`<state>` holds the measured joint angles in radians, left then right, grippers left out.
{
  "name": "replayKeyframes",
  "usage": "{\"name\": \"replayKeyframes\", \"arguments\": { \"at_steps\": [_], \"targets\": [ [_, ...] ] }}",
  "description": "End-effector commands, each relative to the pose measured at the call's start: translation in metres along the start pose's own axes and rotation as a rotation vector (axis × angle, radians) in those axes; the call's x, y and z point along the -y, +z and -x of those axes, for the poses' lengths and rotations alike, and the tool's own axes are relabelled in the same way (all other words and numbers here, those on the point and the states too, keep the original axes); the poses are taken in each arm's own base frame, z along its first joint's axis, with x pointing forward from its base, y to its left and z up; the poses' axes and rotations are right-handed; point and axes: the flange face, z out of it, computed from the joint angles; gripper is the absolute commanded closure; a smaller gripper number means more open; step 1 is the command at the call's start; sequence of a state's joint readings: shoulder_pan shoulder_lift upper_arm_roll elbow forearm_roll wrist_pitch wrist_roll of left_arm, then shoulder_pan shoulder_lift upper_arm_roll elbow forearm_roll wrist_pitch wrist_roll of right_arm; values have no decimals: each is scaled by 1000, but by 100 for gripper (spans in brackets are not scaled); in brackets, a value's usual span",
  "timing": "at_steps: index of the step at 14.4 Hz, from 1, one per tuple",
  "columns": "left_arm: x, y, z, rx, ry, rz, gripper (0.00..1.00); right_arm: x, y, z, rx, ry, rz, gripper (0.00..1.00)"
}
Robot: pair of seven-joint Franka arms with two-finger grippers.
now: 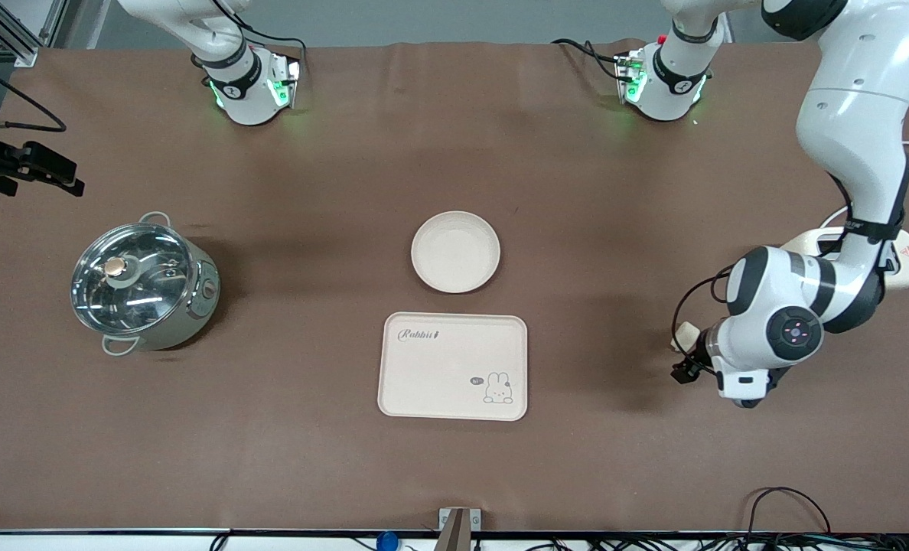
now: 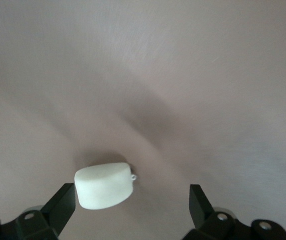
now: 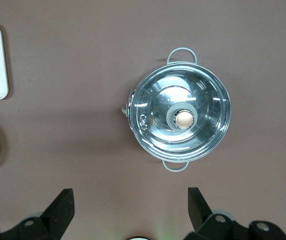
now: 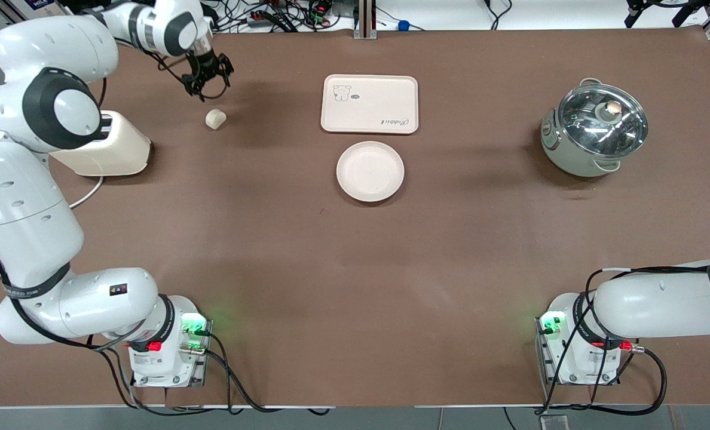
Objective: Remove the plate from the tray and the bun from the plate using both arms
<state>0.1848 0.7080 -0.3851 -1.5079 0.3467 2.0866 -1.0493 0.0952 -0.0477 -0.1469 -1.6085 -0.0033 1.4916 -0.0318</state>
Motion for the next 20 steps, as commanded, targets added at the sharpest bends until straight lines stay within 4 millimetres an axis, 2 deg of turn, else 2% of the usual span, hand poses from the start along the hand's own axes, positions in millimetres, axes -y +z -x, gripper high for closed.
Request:
{"name": "replayKeyframes", "arguments": {
  "at_steps": [1, 5, 8, 11, 13, 16, 20],
  "targets": [
    [7, -66, 1, -83, 103, 27, 0, 0, 0, 4, -8, 14, -20, 0],
    [34, -162, 0, -187, 316, 23, 0, 0, -1, 4, -11, 14, -19, 0],
    [57, -225, 17, -210, 473, -36, 0, 0, 0, 5, -5, 14, -20, 0],
    [81, -288, 45, -202, 605, -30, 0, -1, 0, 4, -5, 15, -20, 0],
    [101, -319, 64, -165, 668, -22, 0, -1, 0, 4, -8, 15, -20, 0],
    [132, -357, 77, -150, 739, 35, 0, 0, 0, 4, -8, 14, -21, 0],
    [164, -372, 113, -90, 752, 79, 0, -2, 0, 4, -7, 17, -21, 0]
  ]
}}
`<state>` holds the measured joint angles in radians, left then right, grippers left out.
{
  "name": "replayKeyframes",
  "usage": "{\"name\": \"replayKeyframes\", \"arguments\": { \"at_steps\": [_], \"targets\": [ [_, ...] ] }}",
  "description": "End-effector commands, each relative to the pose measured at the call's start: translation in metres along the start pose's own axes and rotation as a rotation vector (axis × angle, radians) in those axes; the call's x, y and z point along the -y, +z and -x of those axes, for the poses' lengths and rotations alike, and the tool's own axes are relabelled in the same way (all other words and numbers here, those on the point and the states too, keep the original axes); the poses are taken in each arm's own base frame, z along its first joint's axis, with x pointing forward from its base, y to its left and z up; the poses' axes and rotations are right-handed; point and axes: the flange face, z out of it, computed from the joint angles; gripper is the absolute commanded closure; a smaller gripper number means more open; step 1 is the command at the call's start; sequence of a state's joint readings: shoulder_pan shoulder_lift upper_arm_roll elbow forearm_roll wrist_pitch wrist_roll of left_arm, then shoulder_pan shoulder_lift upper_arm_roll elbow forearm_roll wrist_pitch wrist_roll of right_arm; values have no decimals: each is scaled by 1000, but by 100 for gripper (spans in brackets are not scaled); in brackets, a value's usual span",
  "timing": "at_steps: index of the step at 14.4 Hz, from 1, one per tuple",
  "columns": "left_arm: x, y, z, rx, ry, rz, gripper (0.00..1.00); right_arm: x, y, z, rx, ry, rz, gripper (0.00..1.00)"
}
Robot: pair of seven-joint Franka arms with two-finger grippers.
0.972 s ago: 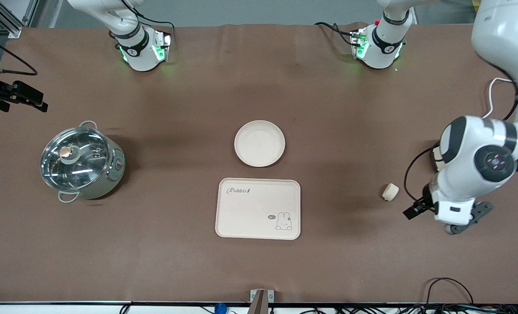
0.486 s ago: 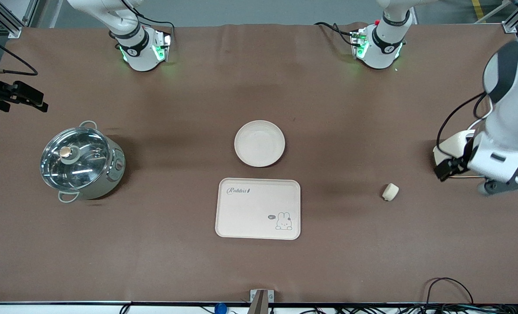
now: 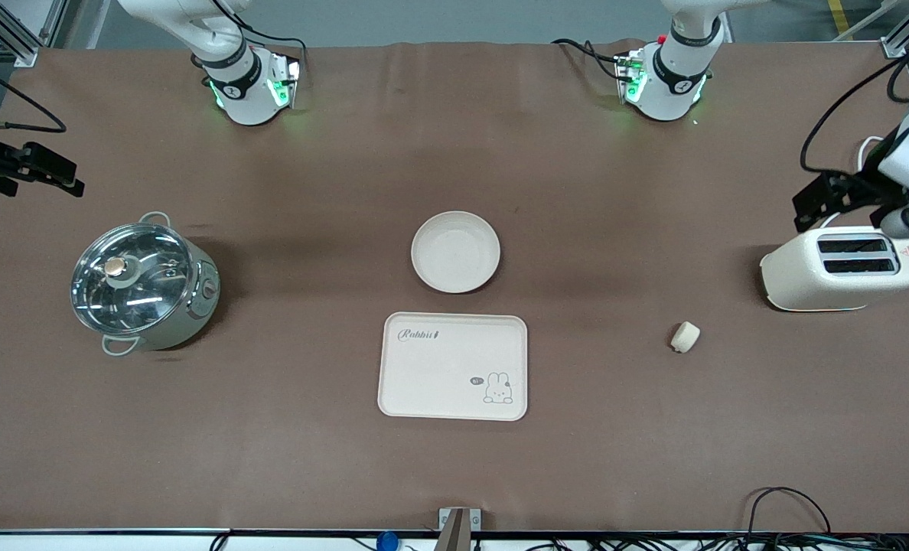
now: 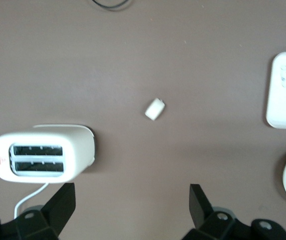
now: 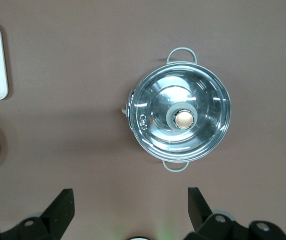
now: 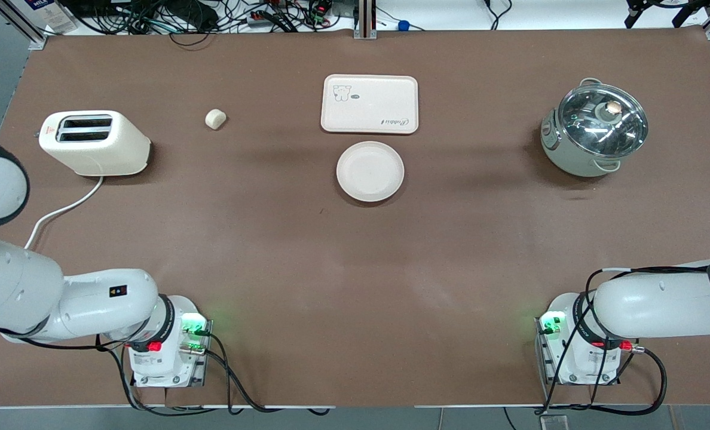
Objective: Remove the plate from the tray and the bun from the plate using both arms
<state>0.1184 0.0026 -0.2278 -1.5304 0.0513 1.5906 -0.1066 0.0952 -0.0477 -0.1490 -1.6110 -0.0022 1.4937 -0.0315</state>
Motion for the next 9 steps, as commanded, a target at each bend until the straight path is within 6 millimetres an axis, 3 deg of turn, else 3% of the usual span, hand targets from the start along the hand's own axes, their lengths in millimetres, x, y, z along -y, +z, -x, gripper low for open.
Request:
{"name": "replayKeyframes", "arguments": {
  "at_steps": [1, 3, 9],
  "targets": [
    [-2, -9, 42, 8, 13, 22, 0, -1, 0, 5, -6, 14, -20, 0],
    [-5, -12, 52, 12, 19, 17, 0, -1, 1, 5, -4, 14, -20, 0],
    [-6, -11, 55, 65, 26, 13, 0, -1, 2, 4, -4, 14, -22, 0]
  ]
}}
